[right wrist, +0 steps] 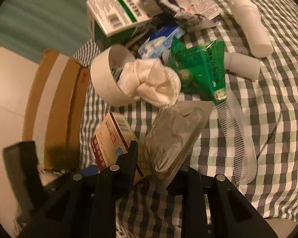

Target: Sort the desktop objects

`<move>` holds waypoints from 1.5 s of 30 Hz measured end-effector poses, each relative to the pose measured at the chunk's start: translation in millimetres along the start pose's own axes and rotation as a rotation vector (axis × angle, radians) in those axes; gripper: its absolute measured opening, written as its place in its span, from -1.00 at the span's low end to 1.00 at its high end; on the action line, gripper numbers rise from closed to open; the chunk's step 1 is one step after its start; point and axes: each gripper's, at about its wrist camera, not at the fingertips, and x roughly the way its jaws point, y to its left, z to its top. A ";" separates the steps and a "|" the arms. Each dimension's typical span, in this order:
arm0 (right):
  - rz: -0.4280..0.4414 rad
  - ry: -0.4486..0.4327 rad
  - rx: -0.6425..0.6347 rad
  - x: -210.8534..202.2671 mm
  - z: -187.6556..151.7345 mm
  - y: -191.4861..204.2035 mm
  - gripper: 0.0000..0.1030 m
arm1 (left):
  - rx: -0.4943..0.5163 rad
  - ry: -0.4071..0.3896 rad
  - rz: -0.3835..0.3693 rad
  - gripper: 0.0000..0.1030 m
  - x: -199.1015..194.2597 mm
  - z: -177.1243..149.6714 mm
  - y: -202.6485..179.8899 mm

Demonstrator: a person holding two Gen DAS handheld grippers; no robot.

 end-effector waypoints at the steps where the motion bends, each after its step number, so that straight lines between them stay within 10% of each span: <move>1: 0.002 -0.004 0.006 -3.9 -0.1 -4.5 -0.55 | -0.025 -0.003 -0.013 1.00 1.5 2.4 1.2; 9: -0.012 -0.027 0.020 -11.3 -1.7 -8.1 -0.55 | -0.098 -0.081 -0.068 1.00 3.6 9.1 5.1; 16: 0.002 -0.079 0.044 -17.8 2.8 -12.2 -0.60 | -0.156 -0.115 -0.192 -0.04 -10.2 10.6 23.0; 25: 0.026 -0.101 0.084 -30.4 7.4 -18.7 -0.60 | -0.060 -0.068 -0.232 -0.04 -5.8 7.0 1.2; 28: 0.027 -0.103 0.092 -29.6 4.1 -20.6 -0.60 | -0.021 -0.025 -0.219 0.44 7.4 4.0 -17.8; 37: -0.007 -0.058 0.116 -13.0 12.5 -20.4 -0.55 | -0.008 -0.006 -0.241 0.54 16.9 -5.6 -8.2; 45: -0.032 -0.118 0.119 -18.0 20.0 -19.5 -0.69 | -0.022 -0.082 -0.263 -0.12 5.5 4.6 -21.2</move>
